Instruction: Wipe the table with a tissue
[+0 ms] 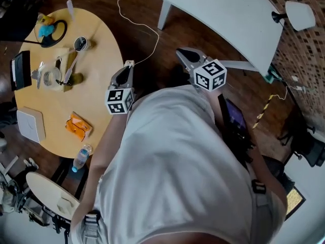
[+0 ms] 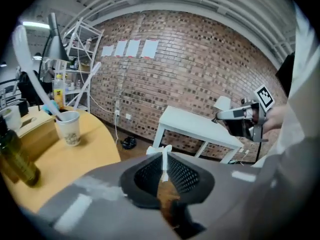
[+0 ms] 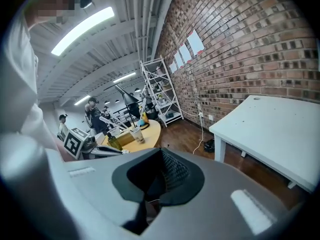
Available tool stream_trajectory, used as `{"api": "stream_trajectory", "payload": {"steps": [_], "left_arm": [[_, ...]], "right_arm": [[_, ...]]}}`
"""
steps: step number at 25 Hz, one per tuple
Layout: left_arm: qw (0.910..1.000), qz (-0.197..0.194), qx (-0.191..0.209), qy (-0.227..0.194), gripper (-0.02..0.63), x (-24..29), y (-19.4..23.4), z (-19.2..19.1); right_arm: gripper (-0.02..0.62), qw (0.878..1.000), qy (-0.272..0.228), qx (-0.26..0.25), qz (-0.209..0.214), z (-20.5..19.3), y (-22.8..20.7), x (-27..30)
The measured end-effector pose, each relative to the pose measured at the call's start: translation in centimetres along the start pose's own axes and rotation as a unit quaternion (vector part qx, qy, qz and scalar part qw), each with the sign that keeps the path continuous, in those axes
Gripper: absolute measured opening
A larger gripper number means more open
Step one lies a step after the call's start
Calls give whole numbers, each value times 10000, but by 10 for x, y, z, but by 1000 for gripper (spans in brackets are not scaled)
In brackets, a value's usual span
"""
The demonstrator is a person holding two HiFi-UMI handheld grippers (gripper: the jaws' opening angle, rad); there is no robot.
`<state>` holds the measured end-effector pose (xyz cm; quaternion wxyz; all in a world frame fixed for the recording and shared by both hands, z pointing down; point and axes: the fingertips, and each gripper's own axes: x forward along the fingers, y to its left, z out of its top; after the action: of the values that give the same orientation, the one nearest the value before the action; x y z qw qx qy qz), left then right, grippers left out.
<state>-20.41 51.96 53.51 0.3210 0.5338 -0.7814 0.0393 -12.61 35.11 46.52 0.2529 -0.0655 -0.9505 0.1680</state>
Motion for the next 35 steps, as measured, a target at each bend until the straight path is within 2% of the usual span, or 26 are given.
{"api": "stream_trajectory", "payload": {"steps": [6,9,16,21,28,31,35], "left_arm": [[9951,-899,418,-28,29,48,-46,41],[9937,-999,494,-111,29,70,-52,68],[9859,-1467,801,19,29,130,-124,106],[9854,-1476,845,73,29,172,-164,122],[9880,-1049,1113,197,29,226,-189,151],[9898,-890,1084,242,29,239,-190,156],[9883,-883,1196,351,29,251,-190,163]], "right_arm": [[8,9994,-75,187,-298,-7,-40,-25],[8,9996,-155,113,-221,7,-58,-19],[9,9977,-480,374,-311,37,-129,-56],[8,9959,-621,550,-355,38,-182,-85],[8,9935,-792,714,-393,53,-259,-123],[8,9935,-801,725,-360,54,-274,-127],[9,9918,-871,841,-405,55,-287,-125]]}}
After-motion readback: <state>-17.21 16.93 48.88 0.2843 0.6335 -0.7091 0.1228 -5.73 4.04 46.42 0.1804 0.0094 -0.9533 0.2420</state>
